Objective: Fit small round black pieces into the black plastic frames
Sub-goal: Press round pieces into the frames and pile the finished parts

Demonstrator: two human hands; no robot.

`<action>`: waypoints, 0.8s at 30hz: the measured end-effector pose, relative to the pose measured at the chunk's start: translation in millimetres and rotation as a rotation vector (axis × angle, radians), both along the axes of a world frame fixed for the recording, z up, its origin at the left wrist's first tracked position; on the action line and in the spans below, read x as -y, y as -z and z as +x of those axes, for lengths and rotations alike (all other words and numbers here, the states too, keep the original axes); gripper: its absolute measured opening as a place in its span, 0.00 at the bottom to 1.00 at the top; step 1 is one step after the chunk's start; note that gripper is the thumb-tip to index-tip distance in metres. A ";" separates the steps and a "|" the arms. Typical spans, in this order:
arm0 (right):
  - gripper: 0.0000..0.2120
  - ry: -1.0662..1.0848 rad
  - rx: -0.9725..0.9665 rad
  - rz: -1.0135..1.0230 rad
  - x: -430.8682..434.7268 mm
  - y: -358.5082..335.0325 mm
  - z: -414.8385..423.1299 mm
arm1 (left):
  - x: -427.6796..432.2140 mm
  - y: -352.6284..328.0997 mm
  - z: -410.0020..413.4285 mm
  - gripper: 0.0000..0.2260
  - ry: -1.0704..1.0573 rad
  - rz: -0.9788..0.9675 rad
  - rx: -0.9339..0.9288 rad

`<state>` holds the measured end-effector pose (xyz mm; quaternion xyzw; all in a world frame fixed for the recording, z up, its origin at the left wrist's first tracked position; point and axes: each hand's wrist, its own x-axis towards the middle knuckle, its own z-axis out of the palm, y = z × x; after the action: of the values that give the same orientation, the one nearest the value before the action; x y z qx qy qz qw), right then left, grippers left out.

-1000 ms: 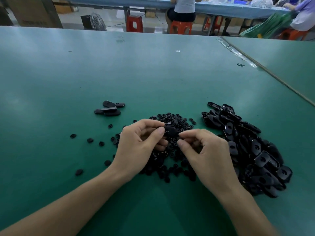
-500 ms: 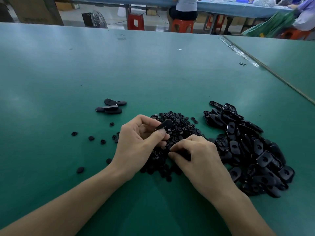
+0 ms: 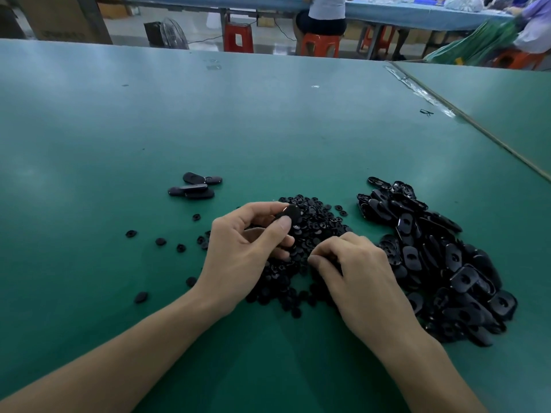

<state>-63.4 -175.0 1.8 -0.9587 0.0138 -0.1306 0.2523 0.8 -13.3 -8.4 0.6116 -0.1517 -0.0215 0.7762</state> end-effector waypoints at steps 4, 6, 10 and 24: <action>0.05 0.011 0.074 0.142 -1.2 -1.0 0.1 | 0.4 -1.0 -0.6 0.06 0.010 0.006 0.036; 0.06 0.013 0.112 0.214 -2.5 -1.7 -0.2 | 0.1 -0.4 -0.3 0.08 0.008 0.001 0.045; 0.03 0.035 0.178 0.311 -5.2 -3.6 -0.6 | -1.2 0.3 0.2 0.10 0.021 0.006 0.061; 0.05 0.026 0.242 0.523 -5.4 -6.4 -0.7 | -0.4 -1.8 -0.7 0.02 -0.025 0.076 0.118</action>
<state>-64.1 -169.6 8.1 -0.8382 0.0289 -0.2393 0.4892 0.1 -12.9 -6.6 0.6427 -0.1887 0.0188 0.7423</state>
